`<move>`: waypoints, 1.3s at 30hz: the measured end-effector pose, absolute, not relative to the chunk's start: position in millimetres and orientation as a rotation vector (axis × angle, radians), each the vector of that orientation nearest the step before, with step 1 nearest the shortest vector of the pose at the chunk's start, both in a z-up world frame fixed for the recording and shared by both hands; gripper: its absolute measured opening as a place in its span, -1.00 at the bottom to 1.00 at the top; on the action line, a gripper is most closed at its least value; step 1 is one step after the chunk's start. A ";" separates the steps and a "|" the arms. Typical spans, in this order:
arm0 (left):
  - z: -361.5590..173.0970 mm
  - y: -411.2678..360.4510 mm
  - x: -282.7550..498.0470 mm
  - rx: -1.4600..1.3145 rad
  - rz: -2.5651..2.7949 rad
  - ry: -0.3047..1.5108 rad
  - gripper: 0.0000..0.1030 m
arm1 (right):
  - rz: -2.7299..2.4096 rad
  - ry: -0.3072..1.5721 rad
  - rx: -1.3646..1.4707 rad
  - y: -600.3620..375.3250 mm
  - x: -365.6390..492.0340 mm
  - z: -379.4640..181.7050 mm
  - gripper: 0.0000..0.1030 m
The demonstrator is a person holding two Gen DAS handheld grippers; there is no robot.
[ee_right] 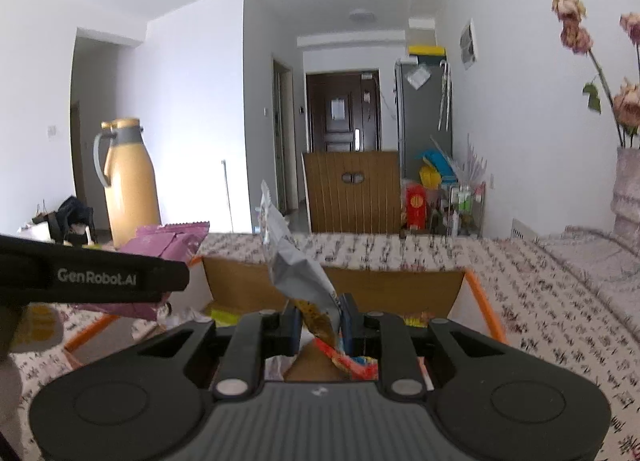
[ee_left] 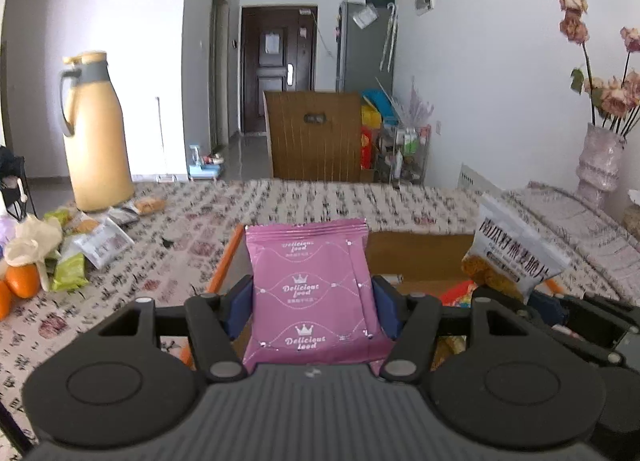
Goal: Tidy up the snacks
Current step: 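Carry the pink packet and cookie packet over the box, then open both grippers to drop the packets into the box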
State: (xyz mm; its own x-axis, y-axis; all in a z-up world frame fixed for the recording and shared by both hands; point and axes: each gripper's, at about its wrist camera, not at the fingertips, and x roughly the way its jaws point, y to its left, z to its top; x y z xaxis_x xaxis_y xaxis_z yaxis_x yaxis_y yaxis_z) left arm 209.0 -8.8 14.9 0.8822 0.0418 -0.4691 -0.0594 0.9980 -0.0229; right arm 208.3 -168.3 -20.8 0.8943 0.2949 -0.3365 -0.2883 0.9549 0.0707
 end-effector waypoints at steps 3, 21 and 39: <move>7.7 -5.9 213.4 -0.042 0.045 0.511 0.22 | 0.294 0.374 0.014 -168.0 213.3 -24.9 -0.64; 14.5 3.8 198.9 -0.119 0.107 0.461 1.00 | 0.260 0.388 0.024 -174.0 211.1 -33.3 1.00; 33.8 -0.6 182.3 -0.118 0.122 0.449 1.00 | 0.235 0.360 0.031 -180.1 197.8 -12.5 1.00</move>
